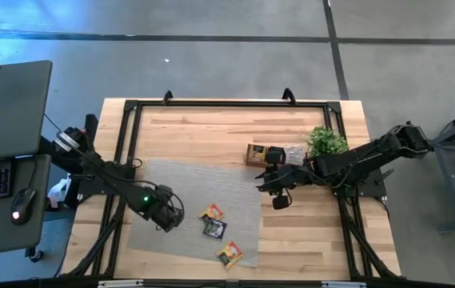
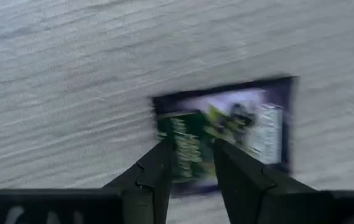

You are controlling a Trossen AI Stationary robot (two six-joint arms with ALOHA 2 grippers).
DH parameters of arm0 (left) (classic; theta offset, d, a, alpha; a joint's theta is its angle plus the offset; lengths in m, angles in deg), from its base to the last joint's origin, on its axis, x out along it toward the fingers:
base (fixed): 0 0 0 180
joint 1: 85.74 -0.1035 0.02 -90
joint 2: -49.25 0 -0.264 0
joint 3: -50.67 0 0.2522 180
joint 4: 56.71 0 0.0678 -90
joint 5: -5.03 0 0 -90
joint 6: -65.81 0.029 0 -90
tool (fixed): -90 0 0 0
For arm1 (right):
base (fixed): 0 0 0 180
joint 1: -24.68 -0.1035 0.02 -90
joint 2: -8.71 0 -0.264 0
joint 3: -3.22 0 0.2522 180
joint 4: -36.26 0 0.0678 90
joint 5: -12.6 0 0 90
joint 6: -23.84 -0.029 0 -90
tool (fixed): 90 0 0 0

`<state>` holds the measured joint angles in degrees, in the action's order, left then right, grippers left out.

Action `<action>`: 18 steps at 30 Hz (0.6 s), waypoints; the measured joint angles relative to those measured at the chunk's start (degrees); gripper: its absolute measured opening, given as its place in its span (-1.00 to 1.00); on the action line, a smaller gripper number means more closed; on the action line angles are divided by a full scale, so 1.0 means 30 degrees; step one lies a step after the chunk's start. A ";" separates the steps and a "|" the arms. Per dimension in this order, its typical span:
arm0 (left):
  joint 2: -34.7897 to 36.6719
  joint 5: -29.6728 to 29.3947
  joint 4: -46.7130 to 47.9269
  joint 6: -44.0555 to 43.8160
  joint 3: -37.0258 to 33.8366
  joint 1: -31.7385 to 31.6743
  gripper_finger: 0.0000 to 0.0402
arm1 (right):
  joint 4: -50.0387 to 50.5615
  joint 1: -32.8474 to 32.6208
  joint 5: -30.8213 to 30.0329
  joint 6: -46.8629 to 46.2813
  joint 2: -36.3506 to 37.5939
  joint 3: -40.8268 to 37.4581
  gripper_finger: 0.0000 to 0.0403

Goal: Pick & Place Tea
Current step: Put the dark purple tea bag in the middle section of the wooden organizer

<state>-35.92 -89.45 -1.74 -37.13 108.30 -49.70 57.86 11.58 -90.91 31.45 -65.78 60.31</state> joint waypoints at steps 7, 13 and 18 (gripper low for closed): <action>-0.0637 0.0755 -0.0283 -0.0291 -0.0346 -0.0005 -0.43 | -0.0110 0.0000 0.0000 -0.0028 0.0000 0.0000 -0.36; -0.0769 0.0647 -0.0397 0.0031 -0.0378 -0.0004 -0.59 | -0.0140 0.0000 0.0000 -0.0028 0.0000 0.0007 -0.36; -0.0763 -0.0129 -0.0444 -0.0258 -0.0128 -0.0002 -0.96 | -0.0153 0.0000 0.0000 -0.0035 0.0000 0.0007 -0.36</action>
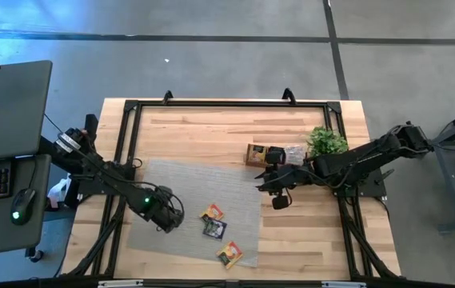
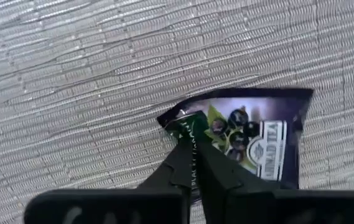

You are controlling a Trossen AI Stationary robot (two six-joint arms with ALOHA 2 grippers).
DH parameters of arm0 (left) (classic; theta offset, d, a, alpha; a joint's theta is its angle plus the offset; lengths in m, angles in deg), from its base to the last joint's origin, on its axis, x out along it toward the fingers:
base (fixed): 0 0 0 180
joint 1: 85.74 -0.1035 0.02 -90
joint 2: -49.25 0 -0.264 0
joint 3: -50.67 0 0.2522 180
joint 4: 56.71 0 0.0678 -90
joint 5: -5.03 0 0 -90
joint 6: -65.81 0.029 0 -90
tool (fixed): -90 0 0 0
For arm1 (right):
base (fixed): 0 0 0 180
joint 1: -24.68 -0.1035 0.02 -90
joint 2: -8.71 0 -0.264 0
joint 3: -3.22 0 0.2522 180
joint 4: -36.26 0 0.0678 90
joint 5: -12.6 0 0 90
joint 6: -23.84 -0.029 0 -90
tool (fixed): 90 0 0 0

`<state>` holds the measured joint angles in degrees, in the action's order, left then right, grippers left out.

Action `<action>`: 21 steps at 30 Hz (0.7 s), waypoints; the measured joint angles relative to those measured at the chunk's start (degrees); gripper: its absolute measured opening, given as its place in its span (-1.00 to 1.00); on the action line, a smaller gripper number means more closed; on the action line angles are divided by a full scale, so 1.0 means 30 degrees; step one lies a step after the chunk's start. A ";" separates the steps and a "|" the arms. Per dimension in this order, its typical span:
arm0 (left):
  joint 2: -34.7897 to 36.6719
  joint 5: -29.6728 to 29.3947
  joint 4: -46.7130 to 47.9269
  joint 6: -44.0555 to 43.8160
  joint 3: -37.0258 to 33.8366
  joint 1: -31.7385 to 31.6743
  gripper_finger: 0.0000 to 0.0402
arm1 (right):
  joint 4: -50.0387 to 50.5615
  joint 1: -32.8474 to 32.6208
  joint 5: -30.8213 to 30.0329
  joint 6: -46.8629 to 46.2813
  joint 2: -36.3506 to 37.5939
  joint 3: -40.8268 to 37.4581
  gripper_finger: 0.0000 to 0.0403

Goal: Pick & Place Tea
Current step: Put the dark purple tea bag in the middle section of the wooden organizer

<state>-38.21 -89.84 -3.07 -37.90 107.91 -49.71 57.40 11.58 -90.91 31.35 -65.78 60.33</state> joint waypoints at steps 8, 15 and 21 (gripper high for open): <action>0.0023 -0.2329 0.2060 0.2072 0.3273 -0.0715 -0.98 | -0.1179 0.0000 0.0000 -0.1021 -0.0096 0.0000 -0.36; -0.0266 -0.7846 0.3533 1.1688 0.7518 -0.2825 -0.99 | -0.2567 0.0005 0.0661 -0.5039 -0.0459 0.0036 -0.36; -0.2129 -1.3199 0.0896 2.4348 1.0298 -0.4806 -0.99 | -0.2800 0.0054 0.1556 -0.6835 -0.0554 0.0036 -0.36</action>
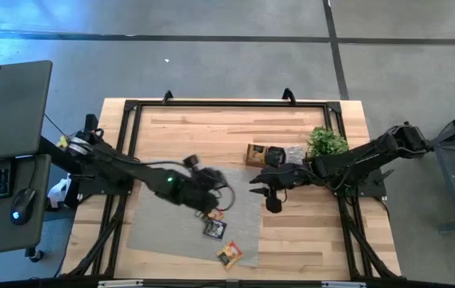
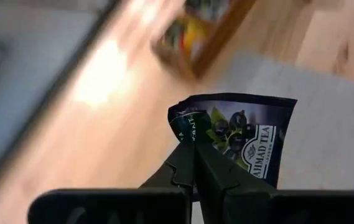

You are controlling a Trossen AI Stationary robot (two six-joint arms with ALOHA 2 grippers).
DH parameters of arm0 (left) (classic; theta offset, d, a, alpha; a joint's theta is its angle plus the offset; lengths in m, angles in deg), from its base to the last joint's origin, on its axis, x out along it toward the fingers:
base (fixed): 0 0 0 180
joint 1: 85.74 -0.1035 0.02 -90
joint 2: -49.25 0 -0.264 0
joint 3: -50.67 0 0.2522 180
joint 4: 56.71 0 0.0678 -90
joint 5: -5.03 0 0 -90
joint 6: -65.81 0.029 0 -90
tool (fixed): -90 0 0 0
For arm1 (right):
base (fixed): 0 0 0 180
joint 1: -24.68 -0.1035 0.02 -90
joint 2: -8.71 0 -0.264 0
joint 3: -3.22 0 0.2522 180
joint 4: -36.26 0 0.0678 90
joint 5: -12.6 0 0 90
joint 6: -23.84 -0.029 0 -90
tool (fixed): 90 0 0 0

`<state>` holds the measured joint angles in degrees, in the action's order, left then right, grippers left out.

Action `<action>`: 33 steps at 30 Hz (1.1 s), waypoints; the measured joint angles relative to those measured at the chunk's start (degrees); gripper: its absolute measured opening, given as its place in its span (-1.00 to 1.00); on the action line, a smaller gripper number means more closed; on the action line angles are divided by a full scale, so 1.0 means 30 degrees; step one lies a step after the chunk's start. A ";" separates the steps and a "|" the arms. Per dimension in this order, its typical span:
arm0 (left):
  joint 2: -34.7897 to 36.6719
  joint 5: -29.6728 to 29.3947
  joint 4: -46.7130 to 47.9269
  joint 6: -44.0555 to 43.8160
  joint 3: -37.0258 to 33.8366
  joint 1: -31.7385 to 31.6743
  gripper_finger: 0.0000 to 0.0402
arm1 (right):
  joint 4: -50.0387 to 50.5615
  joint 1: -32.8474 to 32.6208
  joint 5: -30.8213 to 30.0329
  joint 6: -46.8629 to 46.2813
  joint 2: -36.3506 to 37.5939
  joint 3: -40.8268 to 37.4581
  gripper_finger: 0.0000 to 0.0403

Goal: Pick & Place Tea
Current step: Put the dark purple tea bag in the middle section of the wooden organizer

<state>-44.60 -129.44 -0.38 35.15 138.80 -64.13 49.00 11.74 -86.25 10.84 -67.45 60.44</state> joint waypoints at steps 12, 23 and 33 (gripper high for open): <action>-0.5408 -0.1387 -0.3436 1.0082 0.3902 -0.3551 -0.99 | 0.4283 0.0099 -0.2914 -0.2932 0.0528 -0.0015 -0.36; -0.8210 -0.0322 -1.3764 1.8598 0.4238 -0.5622 -0.99 | 1.5383 -0.1004 -0.4612 -0.7961 0.8508 -0.0211 -0.36; -0.8668 0.3053 -1.7867 2.0598 0.4851 -0.5981 -0.99 | 1.7020 -0.1122 -0.5605 -0.8871 1.4953 -0.2936 -0.36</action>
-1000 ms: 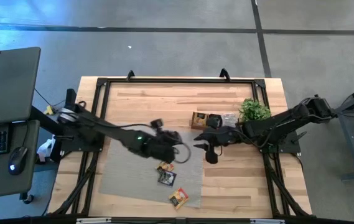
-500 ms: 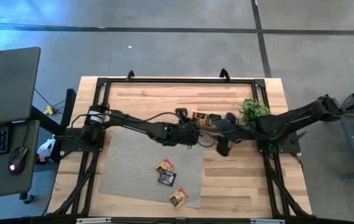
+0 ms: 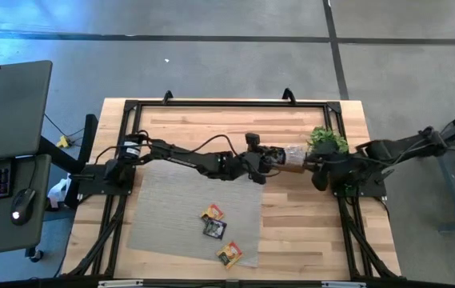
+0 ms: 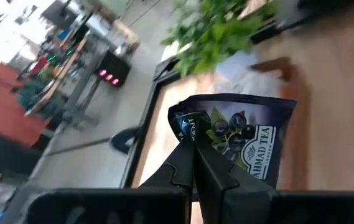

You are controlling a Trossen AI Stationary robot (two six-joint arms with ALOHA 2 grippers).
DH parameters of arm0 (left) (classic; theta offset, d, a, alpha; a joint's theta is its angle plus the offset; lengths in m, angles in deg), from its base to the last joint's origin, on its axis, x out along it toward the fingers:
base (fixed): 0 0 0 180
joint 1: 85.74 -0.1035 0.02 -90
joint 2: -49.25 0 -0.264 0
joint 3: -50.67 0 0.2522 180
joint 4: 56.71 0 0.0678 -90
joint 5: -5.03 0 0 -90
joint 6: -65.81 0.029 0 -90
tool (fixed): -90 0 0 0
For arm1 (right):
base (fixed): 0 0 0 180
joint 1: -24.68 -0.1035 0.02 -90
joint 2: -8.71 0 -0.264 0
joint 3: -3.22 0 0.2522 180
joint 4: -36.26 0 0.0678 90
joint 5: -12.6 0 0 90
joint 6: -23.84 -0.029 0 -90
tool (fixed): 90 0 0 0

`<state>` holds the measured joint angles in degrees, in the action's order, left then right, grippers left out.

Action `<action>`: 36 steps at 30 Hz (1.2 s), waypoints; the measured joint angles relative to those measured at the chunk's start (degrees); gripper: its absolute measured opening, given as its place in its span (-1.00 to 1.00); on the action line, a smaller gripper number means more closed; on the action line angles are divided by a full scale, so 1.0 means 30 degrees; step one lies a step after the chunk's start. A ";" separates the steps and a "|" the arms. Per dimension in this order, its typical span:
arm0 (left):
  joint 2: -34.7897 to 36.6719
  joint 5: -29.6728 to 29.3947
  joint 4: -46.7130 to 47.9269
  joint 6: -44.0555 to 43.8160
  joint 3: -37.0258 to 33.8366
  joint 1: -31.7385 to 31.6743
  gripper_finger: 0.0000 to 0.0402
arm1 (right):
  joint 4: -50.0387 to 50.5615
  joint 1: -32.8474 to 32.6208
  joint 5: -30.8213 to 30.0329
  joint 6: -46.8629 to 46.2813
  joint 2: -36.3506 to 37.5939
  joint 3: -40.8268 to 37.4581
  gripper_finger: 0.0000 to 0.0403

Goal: Pick & Place Tea
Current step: Put the dark purple tea bag in the middle section of the wooden organizer

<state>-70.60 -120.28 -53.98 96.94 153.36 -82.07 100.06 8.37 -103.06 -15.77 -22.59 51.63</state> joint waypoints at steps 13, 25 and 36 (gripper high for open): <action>-0.3807 -0.2419 0.0426 0.0209 0.3143 -0.0352 -0.99 | -0.2544 0.0216 -0.0978 0.3136 0.2182 0.0029 -0.36; -0.4546 -0.0925 0.1367 0.0219 0.4013 -0.0739 -0.93 | -0.2614 0.0216 -0.0956 0.3357 0.2175 0.0029 -0.36; -0.4546 -0.0961 0.1804 0.0247 0.4010 -0.0854 -0.42 | -0.2614 0.0216 -0.0956 0.3357 0.2175 0.0029 -0.36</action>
<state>-84.24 -123.16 -48.57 97.68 165.39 -84.63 92.22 9.02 -105.93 -5.70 -16.06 51.72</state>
